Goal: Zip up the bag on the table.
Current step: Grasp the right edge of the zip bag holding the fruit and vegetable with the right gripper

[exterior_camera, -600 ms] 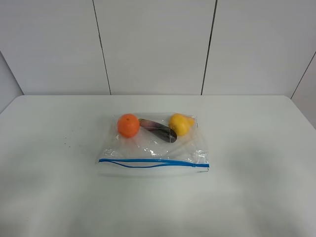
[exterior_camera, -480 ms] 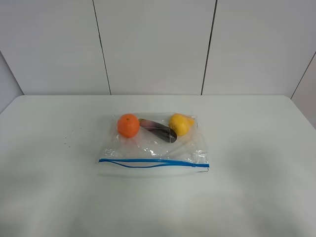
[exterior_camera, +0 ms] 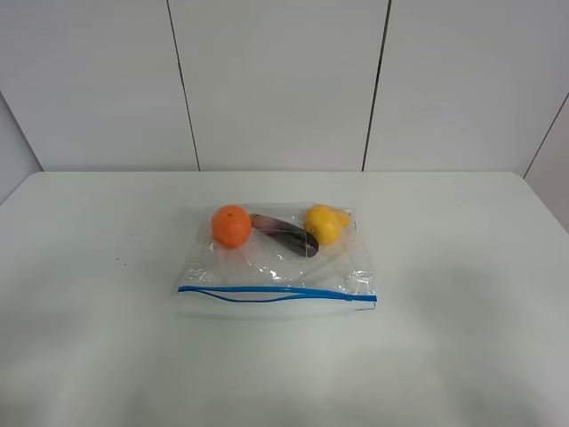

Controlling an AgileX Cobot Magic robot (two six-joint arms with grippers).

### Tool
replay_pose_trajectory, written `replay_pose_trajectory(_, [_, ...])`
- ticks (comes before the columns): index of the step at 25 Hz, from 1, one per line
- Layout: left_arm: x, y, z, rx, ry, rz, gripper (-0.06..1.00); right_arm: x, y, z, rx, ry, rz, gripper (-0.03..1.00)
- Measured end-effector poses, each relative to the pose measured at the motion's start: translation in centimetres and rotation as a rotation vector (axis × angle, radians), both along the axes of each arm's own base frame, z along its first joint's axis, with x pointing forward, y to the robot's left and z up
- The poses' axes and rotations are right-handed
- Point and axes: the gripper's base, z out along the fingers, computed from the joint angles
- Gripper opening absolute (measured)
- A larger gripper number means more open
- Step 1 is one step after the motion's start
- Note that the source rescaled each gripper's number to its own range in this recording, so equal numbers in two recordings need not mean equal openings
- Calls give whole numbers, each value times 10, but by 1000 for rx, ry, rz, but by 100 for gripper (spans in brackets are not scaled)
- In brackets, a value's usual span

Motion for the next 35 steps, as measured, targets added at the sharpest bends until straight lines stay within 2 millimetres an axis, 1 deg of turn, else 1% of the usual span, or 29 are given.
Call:
replay_pose_trajectory(3, [0,0,0,0,0,0,100,-1,0,2,0,-7,0,100])
replay_pose_trajectory(6, [0,0,0,0,0,0,100,-3,0,11,0,-5,0,100])
replay_pose_trajectory(7, [0,0,0,0,0,0,100,-2,0,15,0,6,1,100])
replay_pose_trajectory(10, [0,0,0,0,0,0,100,11,0,25,14,67,-1,100])
replay_pose_trajectory(14, [0,0,0,1,0,0,100,37,2,31,58,170,13,100])
replay_pose_trajectory(21, [0,0,0,1,0,0,100,95,12,34,77,400,63,100])
replay_pose_trajectory(23, [0,0,0,1,0,1,100,113,17,32,55,455,128,100])
replay_pose_trajectory(25, [0,0,0,1,0,1,100,128,25,29,75,493,207,100])
replay_pose_trajectory(30, [0,0,0,1,0,1,100,168,45,7,196,618,355,100])
replay_pose_trajectory(33, [0,0,0,1,0,1,100,188,50,-8,218,660,396,100])
replay_pose_trajectory(35, [0,0,0,1,0,1,100,201,48,-19,246,689,403,100])
